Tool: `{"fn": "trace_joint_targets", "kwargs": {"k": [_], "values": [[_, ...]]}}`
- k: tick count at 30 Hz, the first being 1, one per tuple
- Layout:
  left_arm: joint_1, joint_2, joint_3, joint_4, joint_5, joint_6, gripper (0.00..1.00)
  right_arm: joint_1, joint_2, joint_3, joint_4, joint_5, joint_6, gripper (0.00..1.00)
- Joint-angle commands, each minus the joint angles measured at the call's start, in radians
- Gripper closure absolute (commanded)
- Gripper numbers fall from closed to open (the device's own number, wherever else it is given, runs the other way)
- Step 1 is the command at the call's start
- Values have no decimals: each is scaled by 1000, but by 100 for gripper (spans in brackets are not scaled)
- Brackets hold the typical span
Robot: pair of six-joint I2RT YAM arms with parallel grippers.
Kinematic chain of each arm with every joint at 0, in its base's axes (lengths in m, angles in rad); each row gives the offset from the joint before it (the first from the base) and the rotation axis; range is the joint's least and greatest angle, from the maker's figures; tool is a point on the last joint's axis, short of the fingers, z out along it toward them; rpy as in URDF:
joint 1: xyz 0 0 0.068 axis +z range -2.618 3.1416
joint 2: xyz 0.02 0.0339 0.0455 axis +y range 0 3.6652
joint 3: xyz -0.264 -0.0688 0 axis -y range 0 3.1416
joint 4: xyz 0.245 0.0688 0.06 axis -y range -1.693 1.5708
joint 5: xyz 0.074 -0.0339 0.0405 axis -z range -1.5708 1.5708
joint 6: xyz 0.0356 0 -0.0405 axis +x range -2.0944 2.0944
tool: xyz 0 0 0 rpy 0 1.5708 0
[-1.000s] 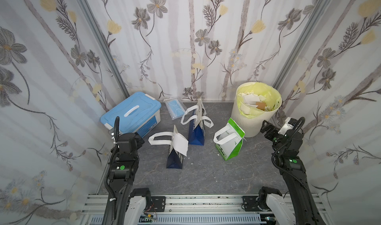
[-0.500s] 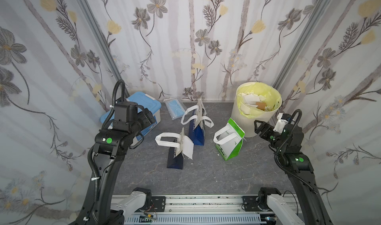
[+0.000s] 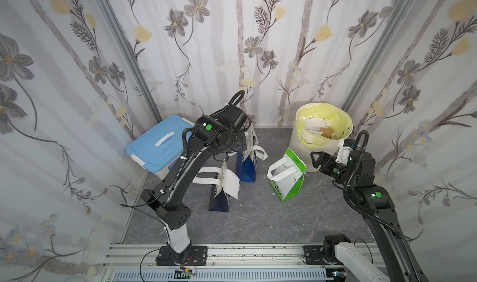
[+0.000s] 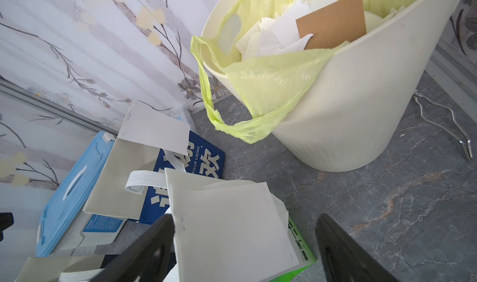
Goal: Shred takeout receipts and throw away
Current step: Pick up the takeout bag at the center of the board.
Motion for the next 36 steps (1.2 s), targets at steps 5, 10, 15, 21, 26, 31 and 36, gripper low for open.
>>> {"fn": "trace_joint_targets", "kwargs": {"k": [5, 10, 15, 21, 26, 31, 36], "values": [[-1, 26, 13, -136, -65, 48, 18, 4, -17, 6, -16, 52, 3, 12], [23, 4, -90, -77, 17, 67, 28, 4, -26, -3, -21, 64, 5, 12], [30, -15, -182, -37, 83, 79, 37, 4, -32, -5, -27, 81, 4, 12], [32, -13, -218, -23, 99, 107, 49, 5, -34, -10, -28, 82, 3, 12], [36, -10, -228, -13, 88, 126, 61, 5, -34, -16, -30, 78, 9, 13], [38, 4, -226, -21, 79, 145, 75, 5, -32, -17, -29, 77, 9, 13], [44, 11, -225, -25, 79, 158, 87, 6, -32, -14, -30, 79, 10, 13]]}}
